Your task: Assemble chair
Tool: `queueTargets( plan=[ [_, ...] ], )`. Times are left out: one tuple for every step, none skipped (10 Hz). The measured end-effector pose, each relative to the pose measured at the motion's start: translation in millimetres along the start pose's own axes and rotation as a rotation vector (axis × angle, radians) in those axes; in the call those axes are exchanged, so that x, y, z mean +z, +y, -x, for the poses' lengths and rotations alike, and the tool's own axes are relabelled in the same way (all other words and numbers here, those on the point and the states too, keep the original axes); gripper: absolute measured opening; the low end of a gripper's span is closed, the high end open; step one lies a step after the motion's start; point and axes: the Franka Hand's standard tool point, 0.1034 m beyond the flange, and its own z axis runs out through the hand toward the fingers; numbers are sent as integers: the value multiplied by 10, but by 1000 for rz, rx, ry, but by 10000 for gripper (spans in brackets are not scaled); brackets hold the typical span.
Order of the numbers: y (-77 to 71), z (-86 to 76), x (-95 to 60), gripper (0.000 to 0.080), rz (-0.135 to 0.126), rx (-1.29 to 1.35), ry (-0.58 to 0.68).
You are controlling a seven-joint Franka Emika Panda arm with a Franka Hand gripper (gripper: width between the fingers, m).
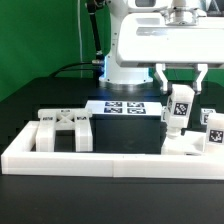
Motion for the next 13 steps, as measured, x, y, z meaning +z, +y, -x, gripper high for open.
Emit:
queueTargets(
  plan=[
    [-32, 6, 7, 292, -3, 3, -1],
    [-36, 10, 10, 292, -3, -2, -2],
    [-34, 12, 12, 292, -3, -2, -3],
    [-44, 24, 22, 292, -4, -3, -4],
    [-52, 45, 40, 292, -5, -4, -9],
    [-49, 52, 47, 292, -5, -3, -10],
    [-59, 65, 58, 292, -5, -5, -13],
    [-87, 77, 69, 292, -7, -8, -15],
    [-124, 103, 88, 292, -10, -14, -20],
    [-140, 121, 103, 292, -11, -16, -23],
    [-162, 145, 121, 292, -12, -20, -27],
    [-184, 155, 125, 292, -13, -23, -26],
    [-190, 158, 124, 292, -13, -25, -22]
  ],
)
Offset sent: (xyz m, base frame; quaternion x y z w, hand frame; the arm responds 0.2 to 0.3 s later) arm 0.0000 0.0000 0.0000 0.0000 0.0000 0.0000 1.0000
